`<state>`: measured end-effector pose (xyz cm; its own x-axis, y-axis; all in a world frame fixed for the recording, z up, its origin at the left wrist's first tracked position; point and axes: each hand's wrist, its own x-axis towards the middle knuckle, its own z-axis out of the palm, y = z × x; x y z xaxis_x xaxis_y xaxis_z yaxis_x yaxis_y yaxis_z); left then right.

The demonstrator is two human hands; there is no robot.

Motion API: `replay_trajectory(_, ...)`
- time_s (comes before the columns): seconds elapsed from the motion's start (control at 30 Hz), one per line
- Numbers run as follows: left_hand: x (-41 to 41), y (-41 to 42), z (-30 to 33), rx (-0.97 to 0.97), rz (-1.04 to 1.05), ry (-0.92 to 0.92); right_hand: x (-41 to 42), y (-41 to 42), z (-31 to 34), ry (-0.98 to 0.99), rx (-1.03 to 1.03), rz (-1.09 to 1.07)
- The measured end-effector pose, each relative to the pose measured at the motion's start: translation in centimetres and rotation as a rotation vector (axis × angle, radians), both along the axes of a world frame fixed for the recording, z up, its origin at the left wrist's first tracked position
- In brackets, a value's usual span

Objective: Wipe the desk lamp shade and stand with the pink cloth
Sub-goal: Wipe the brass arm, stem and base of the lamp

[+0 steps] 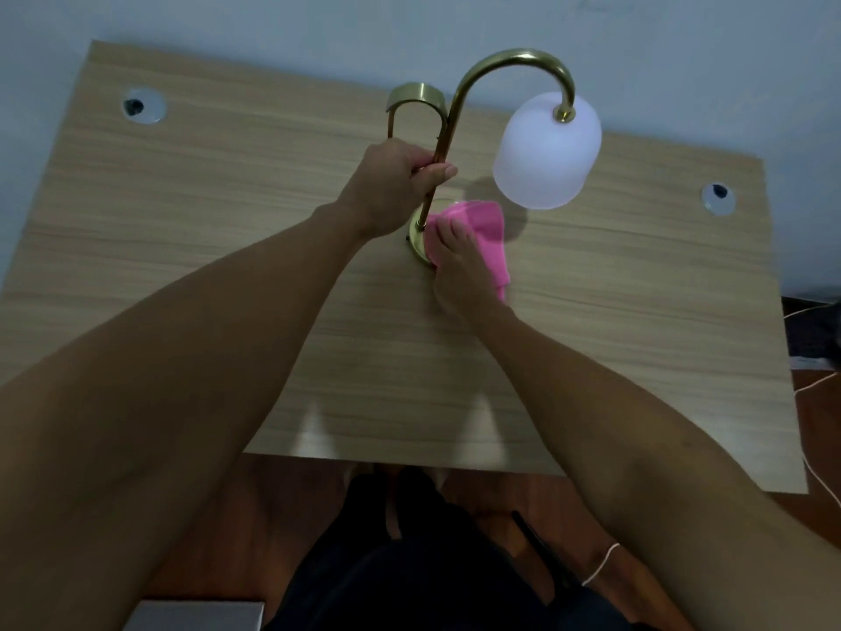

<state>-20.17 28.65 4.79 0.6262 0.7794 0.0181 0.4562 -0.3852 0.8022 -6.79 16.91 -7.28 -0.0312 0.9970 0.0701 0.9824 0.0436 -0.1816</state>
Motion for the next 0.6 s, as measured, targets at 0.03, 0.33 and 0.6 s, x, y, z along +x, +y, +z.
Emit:
replay_trajectory(0.03, 0.0, -0.1, 0.1, -0.018, 0.004, -0.007, 0.2, -1.4, -0.5, -0.03, 0.02, 0.05)
replay_trajectory(0.33, 0.1, -0.2, 0.3, -0.059, 0.013, -0.014, 0.6, 2.9, 1.7, 0.007, -0.227, -0.077)
replay_trajectory(0.6, -0.1, -0.2, 0.4, -0.073, 0.023, -0.026, 3.7, -0.6, 1.7, -0.057, -0.098, 0.086)
